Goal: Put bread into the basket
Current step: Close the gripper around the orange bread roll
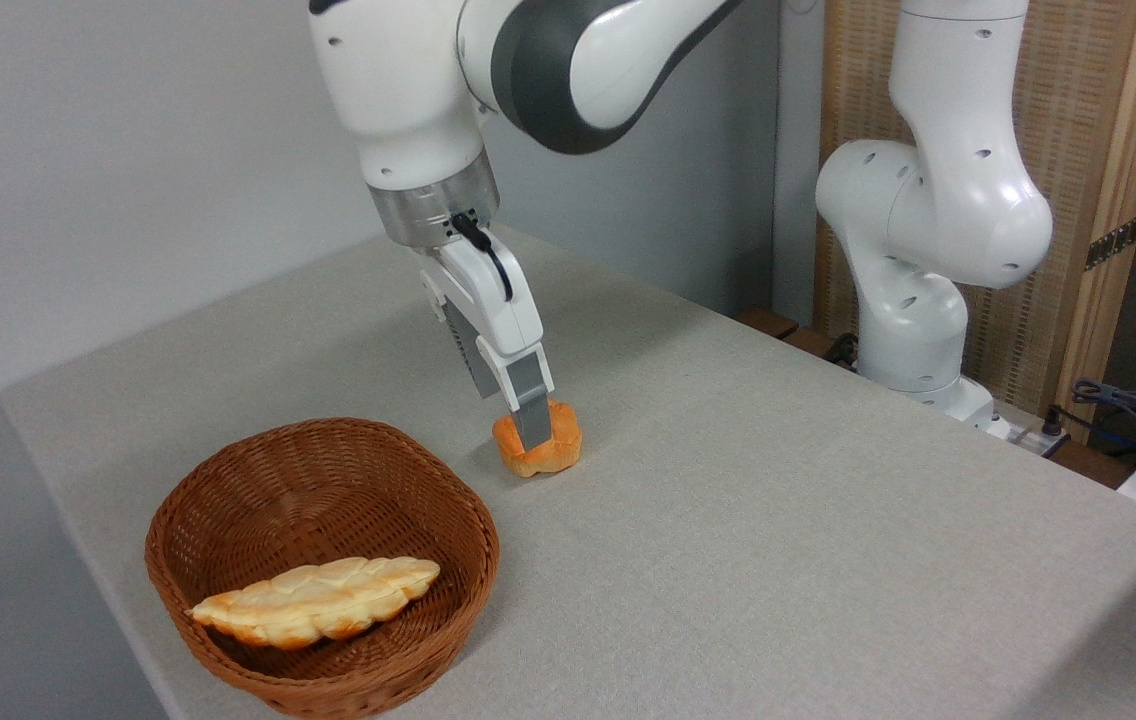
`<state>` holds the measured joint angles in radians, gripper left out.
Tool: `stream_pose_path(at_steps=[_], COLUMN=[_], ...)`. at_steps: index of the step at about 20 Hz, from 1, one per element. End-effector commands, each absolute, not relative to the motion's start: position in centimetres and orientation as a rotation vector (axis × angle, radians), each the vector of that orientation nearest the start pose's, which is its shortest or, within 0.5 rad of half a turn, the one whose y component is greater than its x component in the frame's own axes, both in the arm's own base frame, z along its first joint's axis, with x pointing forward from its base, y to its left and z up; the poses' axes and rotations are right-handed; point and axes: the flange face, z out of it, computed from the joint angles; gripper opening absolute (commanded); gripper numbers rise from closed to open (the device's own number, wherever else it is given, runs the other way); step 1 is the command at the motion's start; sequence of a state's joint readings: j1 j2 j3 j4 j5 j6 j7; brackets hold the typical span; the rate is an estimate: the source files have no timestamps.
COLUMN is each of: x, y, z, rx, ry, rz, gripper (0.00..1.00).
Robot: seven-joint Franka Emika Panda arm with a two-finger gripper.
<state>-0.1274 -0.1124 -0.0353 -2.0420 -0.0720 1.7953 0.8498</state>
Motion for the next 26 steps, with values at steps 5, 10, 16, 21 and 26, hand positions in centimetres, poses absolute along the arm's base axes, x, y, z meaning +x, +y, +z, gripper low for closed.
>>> stream_pose_path(at_steps=[5,10,16,21,26], x=[47.3,47.0,46.8,46.9,47.0], y=[-12.4,-13.1,-13.0,-13.1,-13.0], z=[45.0,43.6,41.8,41.0,40.7], rx=[-2.809,-2.799,-2.785,-2.781,-2.705], ry=[1.647,1.676,1.692,1.696,1.713], rz=[0.187,0.239,0.308,0.331,0.36], gripper=[1.0,1.0,1.0,0.99,0.37])
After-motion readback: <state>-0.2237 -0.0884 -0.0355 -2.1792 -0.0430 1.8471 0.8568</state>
